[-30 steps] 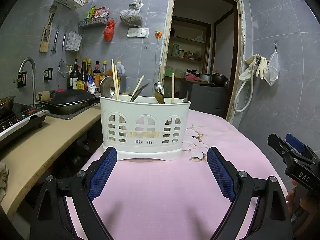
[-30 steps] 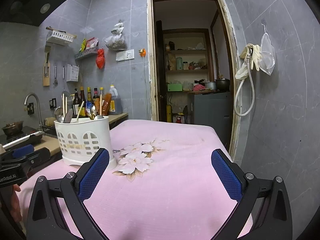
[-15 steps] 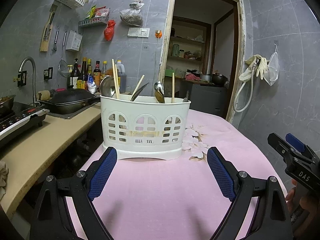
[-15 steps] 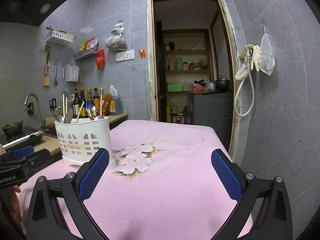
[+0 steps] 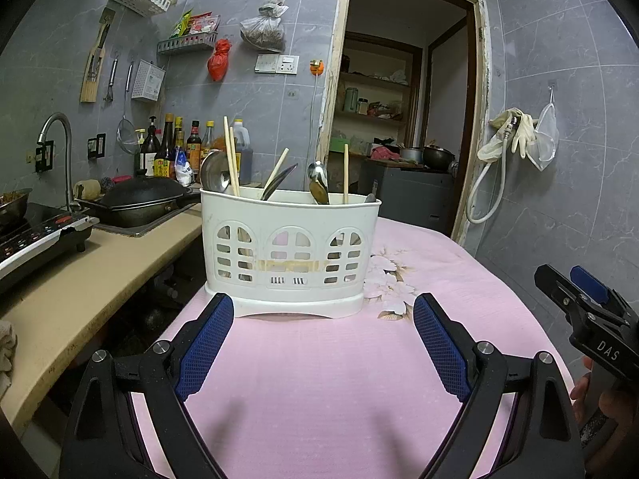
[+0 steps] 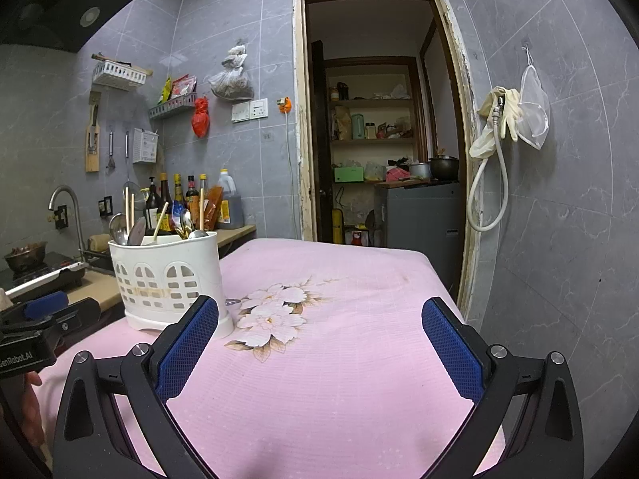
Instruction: Organize utensils
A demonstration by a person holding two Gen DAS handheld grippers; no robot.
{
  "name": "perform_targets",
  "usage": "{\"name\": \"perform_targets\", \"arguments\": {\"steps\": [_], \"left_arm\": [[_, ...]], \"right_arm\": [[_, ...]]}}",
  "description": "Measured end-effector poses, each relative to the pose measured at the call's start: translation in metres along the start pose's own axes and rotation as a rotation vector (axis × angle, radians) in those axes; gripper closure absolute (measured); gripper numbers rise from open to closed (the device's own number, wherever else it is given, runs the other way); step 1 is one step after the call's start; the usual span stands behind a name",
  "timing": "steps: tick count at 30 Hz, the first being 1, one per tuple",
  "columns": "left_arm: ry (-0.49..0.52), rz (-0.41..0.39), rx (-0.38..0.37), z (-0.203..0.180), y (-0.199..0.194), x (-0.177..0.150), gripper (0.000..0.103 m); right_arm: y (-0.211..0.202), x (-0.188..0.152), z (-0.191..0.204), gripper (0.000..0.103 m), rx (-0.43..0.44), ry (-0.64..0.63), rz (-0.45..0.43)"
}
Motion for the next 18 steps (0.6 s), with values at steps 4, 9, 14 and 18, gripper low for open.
{"name": "perform_targets", "arguments": {"steps": [4,9,14,18], "left_arm": [[-0.001,0.001,-0.001,0.0001,-0.0005,-0.0001,0.015],[0.007,0.000,-0.001,-0.0008,-0.0011,0.0003,0.015],[0.026,-0.011,0.034,-0.0007,0.0000,-0.0005,0.015],[0.017,-0.008,0.046,0.0018,0.0025,-0.0020,0.015]], "right_arm": [[0.0001,-0.0001,0.0001,0.000,0.000,0.000,0.001],[0.0000,0.0001,0.0002,0.000,0.000,0.001,0.001],[0.0000,0.0001,0.0005,0.000,0.000,0.001,0.002],[-0.0002,-0.0003,0.0006,0.000,0.002,0.000,0.001]]}}
Point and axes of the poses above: each gripper's, at about its wrist camera, not at the fingertips, and y roughly the way its jaws point, z to its left, x to its top, the point moved 7 cm from there along y, roughly the way its jaws point
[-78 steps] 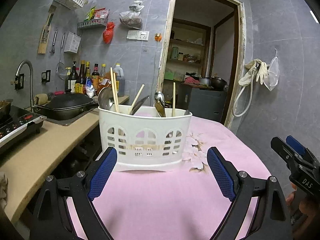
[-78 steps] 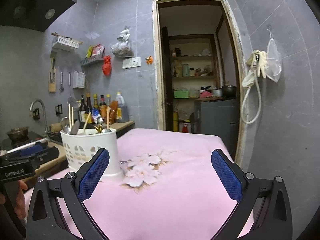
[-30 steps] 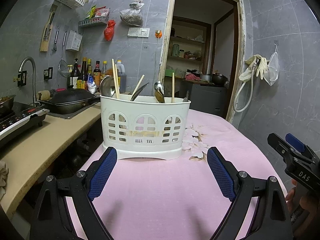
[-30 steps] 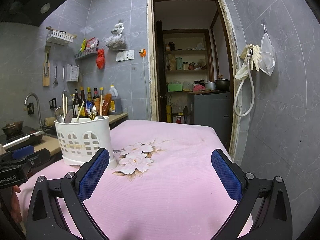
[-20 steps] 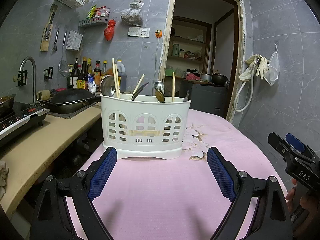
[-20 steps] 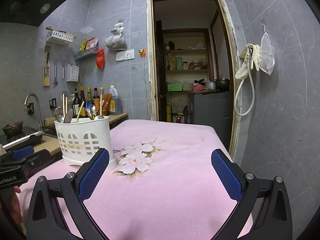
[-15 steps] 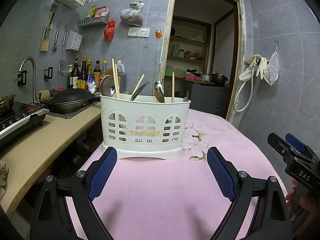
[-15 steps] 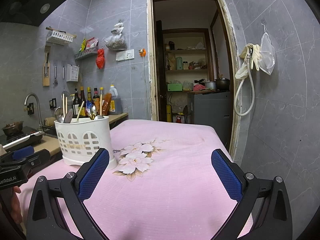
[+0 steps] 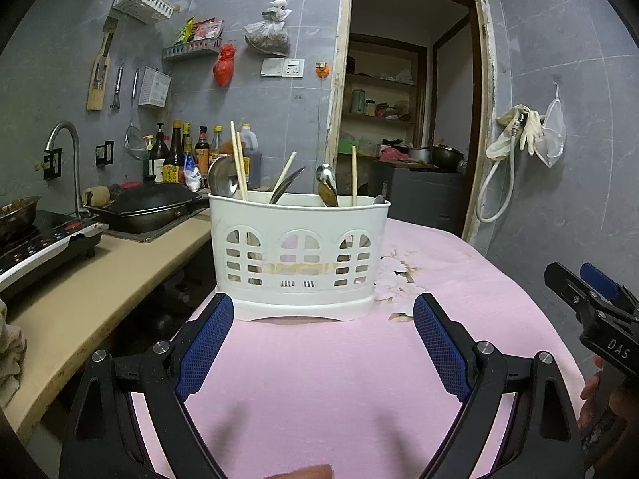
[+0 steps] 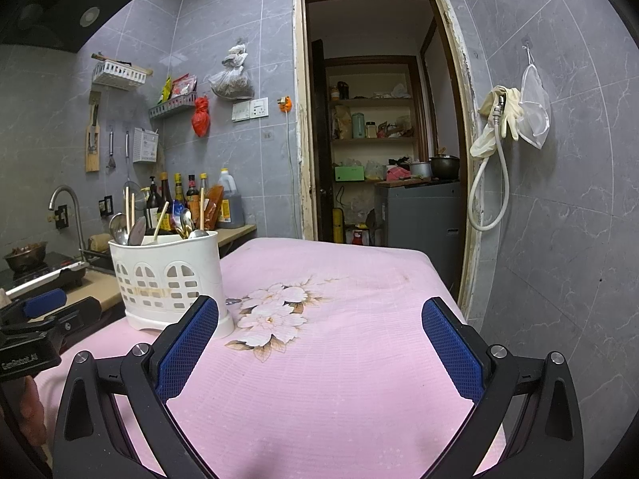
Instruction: Organize utensils
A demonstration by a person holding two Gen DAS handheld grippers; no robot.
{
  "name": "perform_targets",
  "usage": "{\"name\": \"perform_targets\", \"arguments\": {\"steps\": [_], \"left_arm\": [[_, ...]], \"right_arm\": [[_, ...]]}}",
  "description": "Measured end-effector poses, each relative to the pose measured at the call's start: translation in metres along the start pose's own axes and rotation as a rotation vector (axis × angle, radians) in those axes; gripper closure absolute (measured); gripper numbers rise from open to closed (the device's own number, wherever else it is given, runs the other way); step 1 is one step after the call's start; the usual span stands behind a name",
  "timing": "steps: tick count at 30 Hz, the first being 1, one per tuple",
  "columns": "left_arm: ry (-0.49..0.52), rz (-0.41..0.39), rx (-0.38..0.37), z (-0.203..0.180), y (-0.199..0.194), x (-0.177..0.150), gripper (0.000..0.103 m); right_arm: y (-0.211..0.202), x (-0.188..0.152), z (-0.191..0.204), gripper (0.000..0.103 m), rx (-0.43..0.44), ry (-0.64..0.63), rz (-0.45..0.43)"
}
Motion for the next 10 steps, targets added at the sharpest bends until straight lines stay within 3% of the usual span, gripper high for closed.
{"name": "perform_targets", "arguments": {"steps": [10], "left_arm": [[0.017,-0.006,0.007,0.0013,-0.0007,0.0001,0.015]], "right_arm": [[-0.0001,-0.0011,0.0005,0.000,-0.001,-0.001,0.002]]}}
Point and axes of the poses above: each gripper's, at about its wrist camera, not at the fingertips, and y roughly the way its jaws point, z to its left, x to its top, the point moved 7 cm from there along y, roughly the way its jaws point
